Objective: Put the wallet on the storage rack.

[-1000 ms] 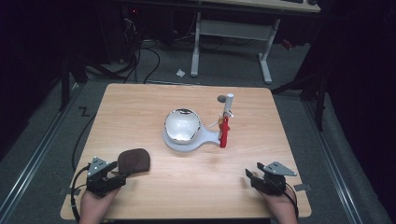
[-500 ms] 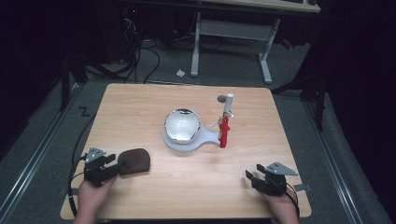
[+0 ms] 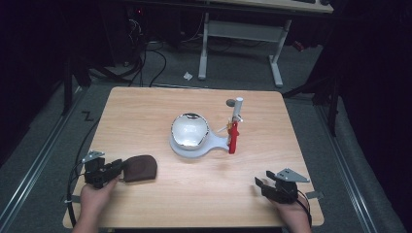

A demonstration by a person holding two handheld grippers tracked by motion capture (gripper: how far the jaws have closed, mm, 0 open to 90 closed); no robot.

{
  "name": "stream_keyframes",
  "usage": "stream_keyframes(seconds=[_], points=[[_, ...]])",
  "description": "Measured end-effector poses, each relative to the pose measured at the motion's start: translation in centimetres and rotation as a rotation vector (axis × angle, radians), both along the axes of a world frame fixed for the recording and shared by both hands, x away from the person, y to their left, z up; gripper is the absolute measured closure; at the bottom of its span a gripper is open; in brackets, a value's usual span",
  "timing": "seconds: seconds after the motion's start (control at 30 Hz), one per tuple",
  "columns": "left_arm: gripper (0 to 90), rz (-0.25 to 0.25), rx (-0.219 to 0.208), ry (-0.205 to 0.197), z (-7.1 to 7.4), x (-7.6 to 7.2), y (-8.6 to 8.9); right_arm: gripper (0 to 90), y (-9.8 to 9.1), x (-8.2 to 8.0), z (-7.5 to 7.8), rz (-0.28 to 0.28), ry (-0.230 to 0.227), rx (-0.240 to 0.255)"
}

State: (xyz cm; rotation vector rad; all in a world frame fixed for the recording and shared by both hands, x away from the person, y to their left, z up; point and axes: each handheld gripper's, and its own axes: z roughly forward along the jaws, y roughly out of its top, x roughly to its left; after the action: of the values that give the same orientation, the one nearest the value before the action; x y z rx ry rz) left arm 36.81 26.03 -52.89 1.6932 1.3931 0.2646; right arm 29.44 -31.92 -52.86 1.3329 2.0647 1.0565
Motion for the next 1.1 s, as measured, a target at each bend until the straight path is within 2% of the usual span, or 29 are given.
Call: stream_keyframes(seconds=[0.07,0.17,0.27,0.37,0.5,0.6,0.73,0.87,0.9,1.0,1.03,1.1], points=[[60.0,-0.004,-0.015,0.002,-0.1,0.0,0.1,43.1,0.1,0.0,0.0,-0.002,0.002,0.002],[61.8,-0.010,-0.022,-0.020,-0.1,0.1,0.1,43.0,0.1,0.0,0.0,-0.004,0.006,0.002],[61.9,-0.030,-0.018,-0.020,-0.3,0.1,-0.1,43.1,0.1,0.1,-0.1,-0.003,0.012,-0.001],[60.7,-0.035,-0.038,-0.021,-0.5,0.0,-0.2,43.1,0.1,0.1,-0.1,-0.006,0.008,0.000],[70.0,-0.046,-0.055,-0.031,-0.7,-0.2,-0.4,43.2,0.1,0.1,-0.1,-0.011,0.013,0.006],[71.8,-0.032,-0.092,-0.011,-1.0,-0.2,-0.2,43.2,0.0,0.1,-0.2,-0.013,0.014,0.007],[72.8,-0.029,-0.107,0.003,-1.1,-0.1,-0.1,43.2,0.0,0.1,-0.2,-0.010,0.011,0.003],[74.4,-0.021,-0.080,-0.011,-1.0,-0.3,-0.3,43.3,0.1,0.0,-0.1,-0.010,0.011,0.001],[78.7,-0.006,-0.079,-0.013,-1.1,-0.4,-0.3,43.4,0.1,0.0,-0.2,-0.011,0.011,0.001],[82.1,-0.001,-0.070,-0.018,-1.0,-0.5,-0.3,43.4,0.1,0.0,-0.2,-0.013,0.013,0.001],[82.3,0.000,-0.044,-0.034,-1.0,-0.7,-0.5,43.5,0.1,0.1,-0.2,-0.009,0.009,-0.003],[84.3,0.004,-0.025,-0.044,-0.9,-0.8,-0.7,43.5,0.1,0.0,-0.2,-0.009,0.009,-0.004]])
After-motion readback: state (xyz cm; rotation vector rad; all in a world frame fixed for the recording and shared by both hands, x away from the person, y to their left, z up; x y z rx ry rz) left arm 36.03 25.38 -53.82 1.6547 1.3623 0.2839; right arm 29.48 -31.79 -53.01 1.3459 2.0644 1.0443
